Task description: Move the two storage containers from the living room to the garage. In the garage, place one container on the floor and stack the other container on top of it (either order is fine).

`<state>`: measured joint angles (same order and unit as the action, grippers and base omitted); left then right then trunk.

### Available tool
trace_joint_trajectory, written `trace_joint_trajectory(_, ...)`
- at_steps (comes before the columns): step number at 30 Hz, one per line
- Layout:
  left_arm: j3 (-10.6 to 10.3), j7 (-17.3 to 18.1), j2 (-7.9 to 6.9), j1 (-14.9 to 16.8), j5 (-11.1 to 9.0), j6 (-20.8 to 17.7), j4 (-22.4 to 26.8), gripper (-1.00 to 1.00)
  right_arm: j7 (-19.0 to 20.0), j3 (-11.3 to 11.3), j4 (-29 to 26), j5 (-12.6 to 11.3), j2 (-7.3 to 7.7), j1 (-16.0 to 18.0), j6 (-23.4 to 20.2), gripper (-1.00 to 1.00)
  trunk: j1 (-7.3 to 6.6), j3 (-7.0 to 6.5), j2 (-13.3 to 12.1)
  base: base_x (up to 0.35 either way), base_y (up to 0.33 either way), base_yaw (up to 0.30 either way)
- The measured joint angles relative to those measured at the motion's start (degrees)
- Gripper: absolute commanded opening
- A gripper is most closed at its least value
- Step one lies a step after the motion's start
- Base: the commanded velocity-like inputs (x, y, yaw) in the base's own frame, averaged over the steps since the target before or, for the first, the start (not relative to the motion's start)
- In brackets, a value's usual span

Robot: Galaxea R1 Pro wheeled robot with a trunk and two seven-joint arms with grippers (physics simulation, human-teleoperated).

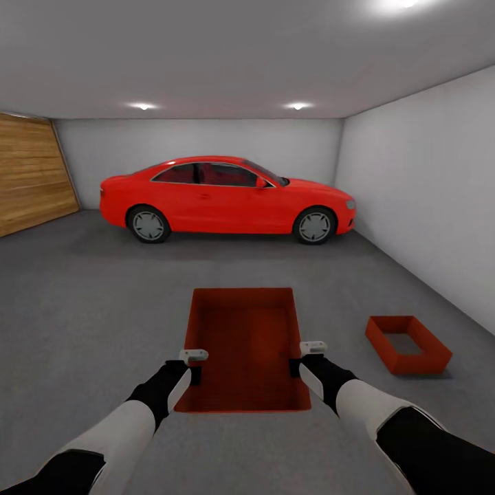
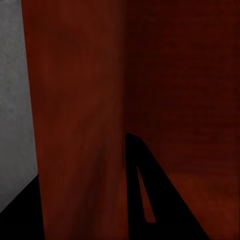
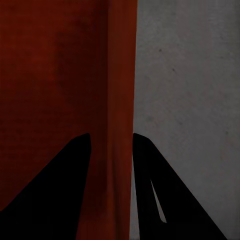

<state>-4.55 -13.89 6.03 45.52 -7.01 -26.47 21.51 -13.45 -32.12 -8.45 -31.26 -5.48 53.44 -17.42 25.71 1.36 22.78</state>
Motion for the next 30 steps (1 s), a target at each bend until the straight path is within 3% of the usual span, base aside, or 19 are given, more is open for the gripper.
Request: trace_joint_trajectory(30, 0.1, 0.0, 0.08, 0.0, 0.2, 0.0, 0.0, -1.00, 0.1, 0.1, 0.0, 0.1, 0.06, 0.0, 0.0, -1.00, 0.00, 0.00, 0.0, 0.322, 0.000, 0.000)
